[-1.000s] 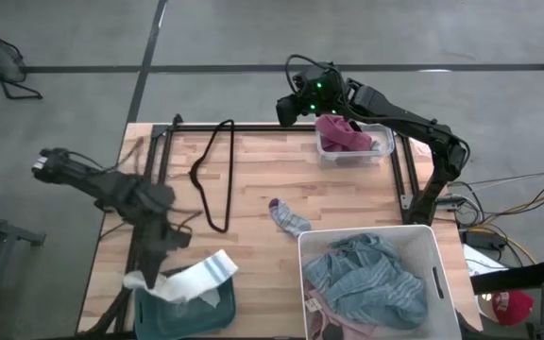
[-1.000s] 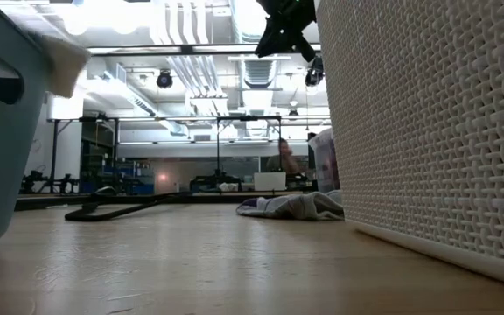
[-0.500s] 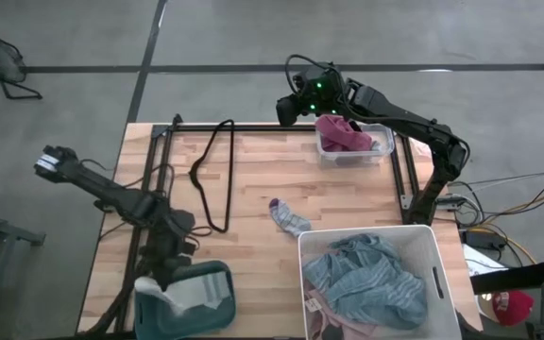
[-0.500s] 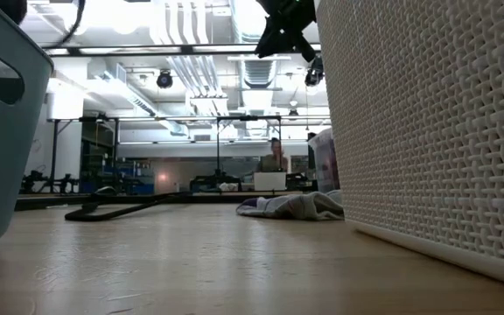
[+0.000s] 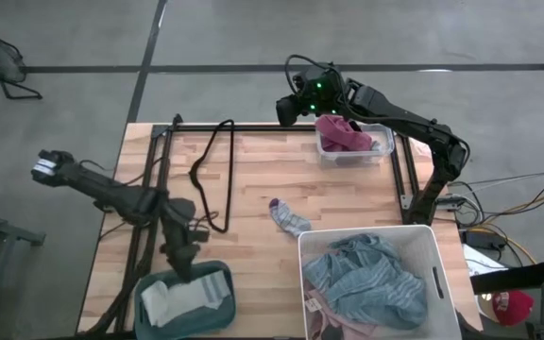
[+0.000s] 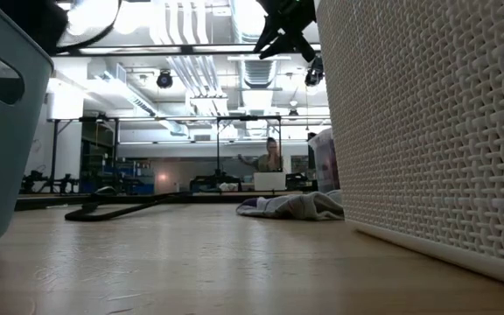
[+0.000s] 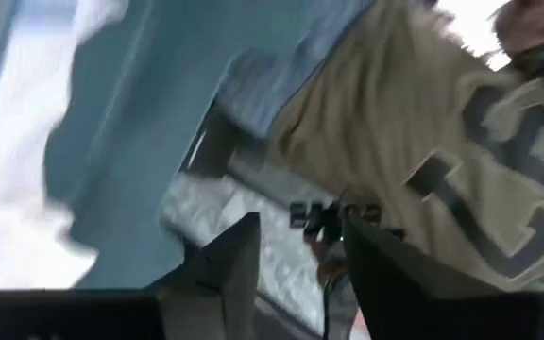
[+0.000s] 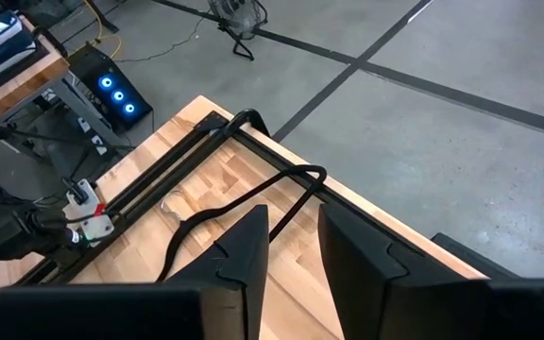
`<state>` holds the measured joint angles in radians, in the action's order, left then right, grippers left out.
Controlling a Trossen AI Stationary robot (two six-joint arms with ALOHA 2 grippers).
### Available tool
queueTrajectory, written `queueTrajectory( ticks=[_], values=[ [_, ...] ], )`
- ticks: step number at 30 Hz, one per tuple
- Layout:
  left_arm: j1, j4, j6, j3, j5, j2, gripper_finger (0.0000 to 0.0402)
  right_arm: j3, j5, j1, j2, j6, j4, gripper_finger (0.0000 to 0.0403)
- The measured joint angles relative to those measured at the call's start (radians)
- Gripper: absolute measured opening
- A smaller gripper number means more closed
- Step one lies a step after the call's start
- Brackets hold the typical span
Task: Pick & Place Cloths
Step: Put the grey sock into the blue bin
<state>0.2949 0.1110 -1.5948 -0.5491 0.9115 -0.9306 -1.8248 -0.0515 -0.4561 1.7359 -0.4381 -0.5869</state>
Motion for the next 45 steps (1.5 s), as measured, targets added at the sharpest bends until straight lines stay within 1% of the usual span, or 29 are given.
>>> queueTrajectory(
  ticks=[5, 7, 9, 11, 15, 17, 19, 25, 28, 31, 34, 36, 40, 42, 45],
  values=[
    [-0.136, -0.119, 0.026, 0.000, -0.056, 0.000, 0.0164, 0.000, 0.013, 0.000, 0.000, 0.000, 0.000, 0.0091],
    [-0.211, -0.167, 0.031, -0.012, -0.066, 0.000, 0.0163, 0.000, 0.033, 0.000, 0.000, 0.000, 0.000, 0.0084],
    [-0.295, -0.202, 0.067, -0.030, -0.089, 0.000, 0.0163, 0.000, 0.038, 0.001, 0.000, -0.005, 0.000, 0.0076],
    [-0.386, -0.217, 0.151, -0.050, -0.134, 0.000, 0.0163, 0.000, 0.053, 0.001, 0.000, -0.018, 0.000, 0.0067],
    [-0.542, -0.219, 0.365, -0.080, -0.262, -0.021, 0.0163, 0.000, 0.076, 0.002, -0.005, -0.023, -0.002, 0.0052],
    [-0.608, -0.219, 0.472, -0.099, -0.278, -0.061, 0.0163, 0.000, 0.105, 0.002, -0.010, -0.022, -0.001, 0.0046],
    [-0.649, -0.213, 0.554, -0.127, -0.287, -0.117, 0.0163, -0.001, 0.114, 0.002, -0.014, -0.022, -0.001, 0.0040],
    [-0.656, -0.214, 0.819, -0.270, -0.284, -0.326, 0.0163, -0.001, 0.116, 0.002, -0.026, -0.017, -0.004, 0.0029],
    [-0.656, -0.138, 0.920, -0.343, -0.285, -0.434, 0.0163, -0.001, 0.116, 0.000, -0.043, -0.018, -0.008, 0.0027],
    [-0.656, -0.031, 0.977, -0.406, -0.294, -0.549, 0.0163, -0.001, 0.115, 0.000, -0.066, -0.019, -0.008, 0.0031],
    [-0.654, 0.001, 1.072, -0.464, -0.295, -0.660, 0.0163, -0.001, 0.112, 0.000, -0.082, -0.017, -0.007, 0.0037],
    [-0.644, 0.000, 1.157, -0.510, -0.301, -0.715, 0.0163, -0.001, 0.112, 0.000, -0.085, -0.015, -0.007, 0.0041],
    [-0.611, -0.005, 1.304, -0.613, -0.356, -0.807, 0.0163, -0.001, 0.113, 0.000, -0.085, -0.015, -0.009, 0.0050],
    [-0.601, 0.006, 1.376, -0.656, -0.357, -0.856, 0.0163, -0.001, 0.113, 0.000, -0.086, -0.015, -0.009, 0.0054],
    [-0.592, 0.070, 1.423, -0.708, -0.363, -0.925, 0.0163, -0.001, 0.113, 0.000, -0.085, -0.015, -0.019, 0.0058]
  ],
)
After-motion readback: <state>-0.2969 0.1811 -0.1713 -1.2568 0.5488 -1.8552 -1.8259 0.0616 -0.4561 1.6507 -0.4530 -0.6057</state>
